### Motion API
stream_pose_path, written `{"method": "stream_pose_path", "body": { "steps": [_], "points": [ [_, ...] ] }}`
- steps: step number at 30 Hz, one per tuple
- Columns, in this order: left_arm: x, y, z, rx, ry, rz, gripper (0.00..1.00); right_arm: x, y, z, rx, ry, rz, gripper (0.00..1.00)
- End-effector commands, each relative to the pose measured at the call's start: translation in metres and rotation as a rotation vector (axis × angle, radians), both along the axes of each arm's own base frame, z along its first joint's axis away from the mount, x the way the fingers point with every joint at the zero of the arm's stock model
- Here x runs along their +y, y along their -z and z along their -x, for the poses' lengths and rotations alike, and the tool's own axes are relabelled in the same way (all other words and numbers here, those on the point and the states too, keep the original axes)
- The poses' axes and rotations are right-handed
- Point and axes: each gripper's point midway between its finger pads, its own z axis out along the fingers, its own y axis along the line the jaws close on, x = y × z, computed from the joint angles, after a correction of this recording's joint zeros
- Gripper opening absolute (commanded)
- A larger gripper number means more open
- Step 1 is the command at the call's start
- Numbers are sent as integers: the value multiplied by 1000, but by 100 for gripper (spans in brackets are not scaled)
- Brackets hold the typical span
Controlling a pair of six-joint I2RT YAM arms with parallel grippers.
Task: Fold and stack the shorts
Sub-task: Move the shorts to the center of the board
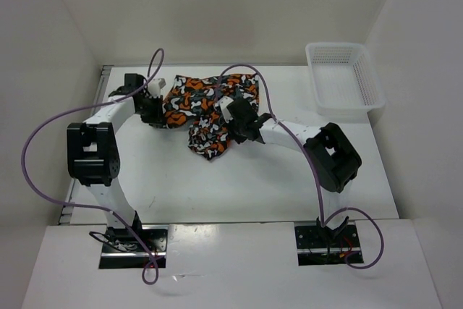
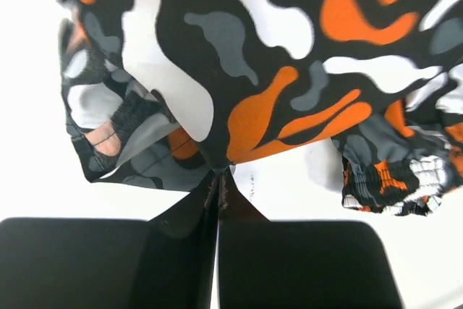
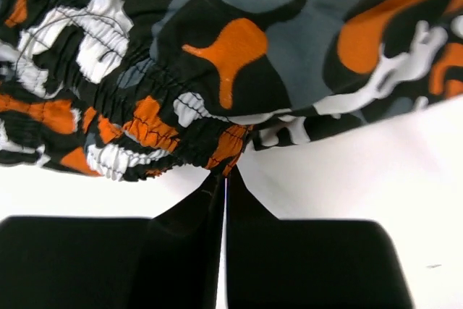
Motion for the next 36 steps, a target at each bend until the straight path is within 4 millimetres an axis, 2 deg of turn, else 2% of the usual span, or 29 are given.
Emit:
{"method": "stream_pose_path", "body": {
  "steps": [1, 2, 3, 5, 6, 7, 8, 10, 11, 12, 13, 14, 16, 17, 18, 19, 21, 22, 24, 25, 26, 28, 29, 31, 32, 33, 34, 36],
  "points": [
    [18, -63, -25, -160, -40, -36, 0, -2, -53, -44, -241, 44, 13, 0],
    [30, -81, -29, -199, -72, -61, 0, -10, -67, -53, -303, 62, 53, 0],
    [39, -111, -43, -276, -91, -76, 0, -13, -80, -60, -368, 41, 89, 0],
    [49, -157, -53, -378, -121, -103, 0, -33, -129, -85, -474, 104, 81, 0],
    [62, -179, -58, -430, -158, -132, 0, -43, -147, -94, -517, 118, 99, 0],
    [71, -221, -66, -526, -184, -153, 0, -52, -167, -103, -564, 146, 100, 0],
    [74, -248, -66, -586, -201, -170, 0, -72, -188, -115, -612, 194, 110, 0],
    [84, -288, -68, -672, -247, -210, 0, -96, -235, -131, -715, 260, 133, 0],
    [85, -310, -64, -722, -260, -219, 0, -115, -270, -140, -780, 314, 115, 0],
    [88, -344, -59, -795, -283, -233, 0, -124, -282, -143, -802, 343, 122, 0],
    [90, -358, -55, -827, -295, -240, 0, -132, -300, -143, -836, 351, 125, 0],
    [91, -376, -46, -865, -308, -247, 0, -135, -328, -138, -888, 360, 105, 0],
    [96, -402, -29, -917, -350, -272, 0, -142, -352, -130, -940, 375, 106, 0],
    [97, -414, -22, -944, -365, -279, 0, -146, -375, -122, -972, 386, 83, 0],
    [98, -418, -16, -947, -373, -284, 0, -149, -386, -117, -986, 391, 72, 0],
    [101, -437, -2, -990, -399, -296, 0, -151, -402, -112, -1009, 399, 55, 0],
    [103, -452, 14, -1021, -427, -308, 0, -159, -432, -97, -1062, 419, 16, 0],
    [105, -466, 29, -1054, -453, -318, 0, -164, -453, -88, -1090, 429, -6, 0],
    [105, -480, 46, -1092, -467, -320, 0, -168, -474, -71, -1100, 417, -44, 0],
    [102, -495, 65, -1136, -473, -316, 0, -166, -494, -60, -1123, 392, -91, 0],
    [101, -497, 73, -1146, -474, -316, 0, -165, -502, -53, -1119, 378, -129, 0],
    [97, -513, 101, -1199, -480, -311, 0, -166, -513, -32, -1111, 330, -153, 0],
    [96, -518, 109, -1218, -483, -309, 0, -160, -519, -23, -1113, 280, -186, 0],
    [91, -529, 132, -1254, -478, -302, 0, -160, -524, 0, -1098, 219, -212, 0],
    [88, -526, 136, -1251, -458, -297, 0, -152, -526, 9, -1095, 156, -233, 0],
    [83, -535, 151, -1286, -445, -287, 0, -149, -521, 16, -1067, 125, -247, 0],
    [80, -527, 151, -1272, -424, -280, 0, -149, -526, 27, -1068, 105, -278, 0],
    [67, -527, 159, -1294, -360, -251, 0, -141, -524, 34, -1040, 69, -323, 0]
  ]
}}
